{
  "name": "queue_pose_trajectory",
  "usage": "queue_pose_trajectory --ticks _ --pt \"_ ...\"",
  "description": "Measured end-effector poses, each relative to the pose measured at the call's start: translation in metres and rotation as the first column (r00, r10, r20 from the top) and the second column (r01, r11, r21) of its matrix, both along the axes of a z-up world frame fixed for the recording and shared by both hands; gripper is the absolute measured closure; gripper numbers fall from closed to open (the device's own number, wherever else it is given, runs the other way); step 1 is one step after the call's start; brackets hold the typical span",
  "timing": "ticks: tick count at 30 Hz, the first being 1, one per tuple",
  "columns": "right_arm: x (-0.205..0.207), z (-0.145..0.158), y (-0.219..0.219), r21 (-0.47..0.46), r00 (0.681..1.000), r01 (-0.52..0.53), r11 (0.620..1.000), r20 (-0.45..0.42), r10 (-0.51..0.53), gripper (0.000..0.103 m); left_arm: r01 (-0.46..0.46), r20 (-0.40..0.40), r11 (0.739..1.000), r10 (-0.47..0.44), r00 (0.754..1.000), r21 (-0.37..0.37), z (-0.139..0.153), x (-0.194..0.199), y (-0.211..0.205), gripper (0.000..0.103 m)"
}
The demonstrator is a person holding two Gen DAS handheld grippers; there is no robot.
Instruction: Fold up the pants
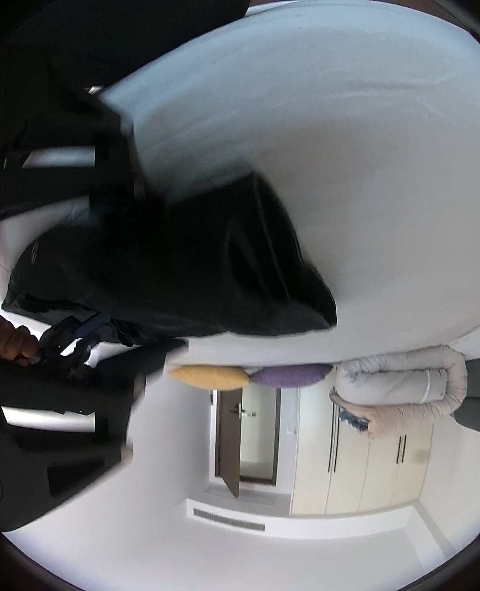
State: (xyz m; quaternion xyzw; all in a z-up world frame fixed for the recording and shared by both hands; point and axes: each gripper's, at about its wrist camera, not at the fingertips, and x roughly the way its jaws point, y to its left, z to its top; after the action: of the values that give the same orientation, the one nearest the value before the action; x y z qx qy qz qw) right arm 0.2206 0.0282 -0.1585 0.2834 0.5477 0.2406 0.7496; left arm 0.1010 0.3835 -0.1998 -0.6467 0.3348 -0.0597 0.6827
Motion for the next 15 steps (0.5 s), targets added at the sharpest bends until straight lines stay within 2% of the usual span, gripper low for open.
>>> queue_pose_trajectory --ticks 1,3,5,8,10,11,13,15 --pt "0.0 -0.004 -0.001 -0.027 1.0 0.007 1.0 -0.008 -0.007 0.103 0.003 0.0 1.0 -0.003 1.0 0.016 0.0 0.003 -0.001 0.074" --pt "0.001 -0.007 -0.002 -0.036 1.0 0.003 0.999 -0.007 -0.003 0.103 0.011 0.0 0.998 -0.011 1.0 0.064 0.004 0.008 -0.003 0.077" --pt "0.001 -0.006 0.002 -0.086 1.0 -0.003 0.996 0.011 0.004 0.103 0.023 0.011 0.992 -0.025 1.0 0.127 0.013 0.014 -0.006 0.081" --pt "0.0 -0.006 0.009 -0.157 0.999 -0.01 0.988 0.047 0.018 0.103 0.045 0.046 0.97 -0.058 0.997 0.239 0.038 0.024 -0.017 0.085" --pt "-0.002 -0.008 0.011 -0.175 0.997 -0.005 0.985 0.069 0.017 0.103 0.064 0.076 0.939 -0.095 0.993 0.337 0.06 0.031 -0.028 0.087" --pt "-0.002 -0.009 0.01 -0.169 0.997 -0.002 0.986 0.073 0.015 0.103 0.076 0.095 0.916 -0.123 0.988 0.394 0.073 0.035 -0.037 0.087" --pt "-0.001 -0.01 0.003 -0.124 0.998 -0.002 0.992 0.068 0.01 0.103 0.096 0.123 0.873 -0.175 0.977 0.478 0.094 0.045 -0.054 0.088" --pt "-0.003 -0.005 -0.012 -0.035 0.999 0.005 0.999 0.033 -0.004 0.103 0.121 0.149 0.817 -0.245 0.958 0.564 0.118 0.054 -0.076 0.088"
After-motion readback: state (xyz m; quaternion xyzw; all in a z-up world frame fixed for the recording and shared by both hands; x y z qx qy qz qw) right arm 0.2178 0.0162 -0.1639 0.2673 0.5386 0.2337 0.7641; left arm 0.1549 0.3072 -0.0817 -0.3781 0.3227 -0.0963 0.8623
